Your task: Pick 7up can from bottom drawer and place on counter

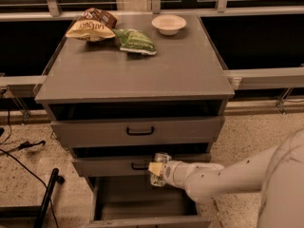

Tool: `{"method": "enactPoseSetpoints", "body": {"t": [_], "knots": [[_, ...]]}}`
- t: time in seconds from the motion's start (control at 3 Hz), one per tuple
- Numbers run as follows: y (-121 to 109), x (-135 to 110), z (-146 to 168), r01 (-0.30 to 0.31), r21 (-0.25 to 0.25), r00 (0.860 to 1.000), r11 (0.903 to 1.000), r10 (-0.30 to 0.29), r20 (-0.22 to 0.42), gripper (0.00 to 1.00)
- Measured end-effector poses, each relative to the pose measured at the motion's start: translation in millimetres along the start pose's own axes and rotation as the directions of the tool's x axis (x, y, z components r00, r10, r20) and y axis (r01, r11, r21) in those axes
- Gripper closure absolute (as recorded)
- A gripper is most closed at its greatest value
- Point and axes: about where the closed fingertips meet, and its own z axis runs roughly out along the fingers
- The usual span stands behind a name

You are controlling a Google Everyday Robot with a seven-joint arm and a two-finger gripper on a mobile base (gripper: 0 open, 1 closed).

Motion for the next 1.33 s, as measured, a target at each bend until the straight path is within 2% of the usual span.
{"method": "enactPoseSetpoints", "body": {"t": [0.33, 0.67, 1.33], "knots": [[35.5, -32.3, 4.5, -0.046, -0.002, 0.997, 0.9989, 0.046, -0.054, 1.00], [35.6, -32.3, 4.5, -0.046, -0.002, 0.997, 0.9989, 0.046, -0.054, 1.00], [38.1, -18.8, -3.5, -0.058, 0.051, 0.989, 0.9970, 0.065, -0.131, 1.00]]}}
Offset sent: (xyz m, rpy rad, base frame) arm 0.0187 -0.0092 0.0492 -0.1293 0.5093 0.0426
